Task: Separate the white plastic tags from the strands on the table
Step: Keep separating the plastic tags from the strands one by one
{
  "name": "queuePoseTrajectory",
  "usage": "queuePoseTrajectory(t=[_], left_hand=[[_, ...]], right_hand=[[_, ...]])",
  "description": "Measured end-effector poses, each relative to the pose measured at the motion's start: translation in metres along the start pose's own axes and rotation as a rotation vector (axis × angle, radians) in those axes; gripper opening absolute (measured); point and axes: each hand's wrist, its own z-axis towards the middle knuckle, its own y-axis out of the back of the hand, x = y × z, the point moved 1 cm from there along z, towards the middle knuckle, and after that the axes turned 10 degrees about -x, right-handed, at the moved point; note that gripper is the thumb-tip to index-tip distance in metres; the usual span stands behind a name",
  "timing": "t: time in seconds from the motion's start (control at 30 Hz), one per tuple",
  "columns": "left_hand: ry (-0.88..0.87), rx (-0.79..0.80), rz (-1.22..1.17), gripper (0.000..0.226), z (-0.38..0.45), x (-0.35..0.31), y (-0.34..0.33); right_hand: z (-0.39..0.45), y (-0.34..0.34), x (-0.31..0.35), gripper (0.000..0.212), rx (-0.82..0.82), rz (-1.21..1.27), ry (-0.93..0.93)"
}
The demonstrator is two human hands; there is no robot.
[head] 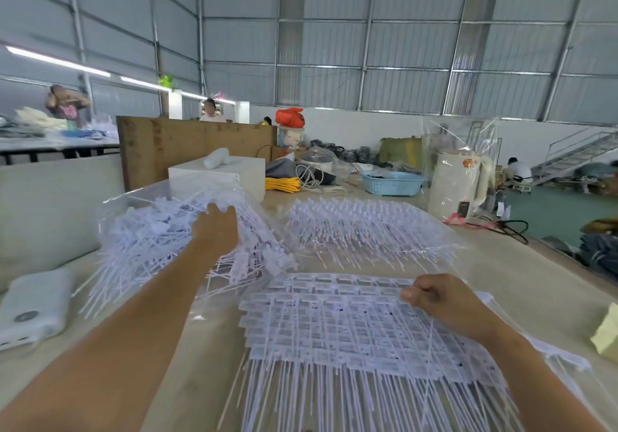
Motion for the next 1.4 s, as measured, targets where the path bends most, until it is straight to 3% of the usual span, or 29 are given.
queuePoseTrajectory(t=[0.13,0.3,0.4,0.53,0.6,0.67,0.8,0.9,1.03,1.23,1.3,1.4], left_hand=[[-0.049,0.064,0.082,0.072,-0.006,0.000,-0.009],[0.030,0.199,0.082,0.084,-0.019,-0.035,0.023],[0.087,0.205,0.129,0.068,-0.035,-0.065,0.057],[-0.055,0.114,0.089,0.042,-0.061,-0.115,0.091],[-0.209,0.037,-0.177,0.038,-0.076,-0.138,0.093],[-0.319,0.091,-0.640,0.047,-0.095,-0.158,0.088],[-0.253,0.550,-1.272,0.058,-0.135,-0.192,0.057],[-0.166,0.768,-1.599,0.032,-0.152,-0.204,0.034],[-0.182,0.838,-1.774,0.008,-0.156,-0.205,0.023],[-0.101,0.780,-1.797,0.013,-0.154,-0.203,0.020],[-0.028,0.769,-1.767,0.009,-0.155,-0.204,0.023],[0.144,0.750,-1.775,0.008,-0.153,-0.210,0.025]], right_hand=[[0.001,0.000,0.000,0.046,-0.005,0.012,-0.005],[0.002,-0.002,0.002,0.041,-0.013,0.038,-0.060],[0.002,0.000,0.004,0.038,-0.017,0.047,-0.061],[0.001,0.004,0.006,0.037,-0.031,0.059,-0.054],[0.001,0.004,0.008,0.035,-0.052,0.068,-0.053],[0.002,0.004,0.009,0.034,-0.073,0.097,-0.048],[0.002,0.000,0.009,0.035,-0.110,0.166,-0.029],[0.002,0.000,0.007,0.020,-0.133,0.163,-0.011],[-0.001,0.002,0.009,0.020,-0.115,0.233,-0.019],[-0.003,0.009,0.016,0.030,-0.087,0.334,-0.207],[-0.003,0.017,0.016,0.036,-0.109,0.282,-0.248],[-0.008,0.026,0.013,0.049,0.052,0.254,-0.285]])
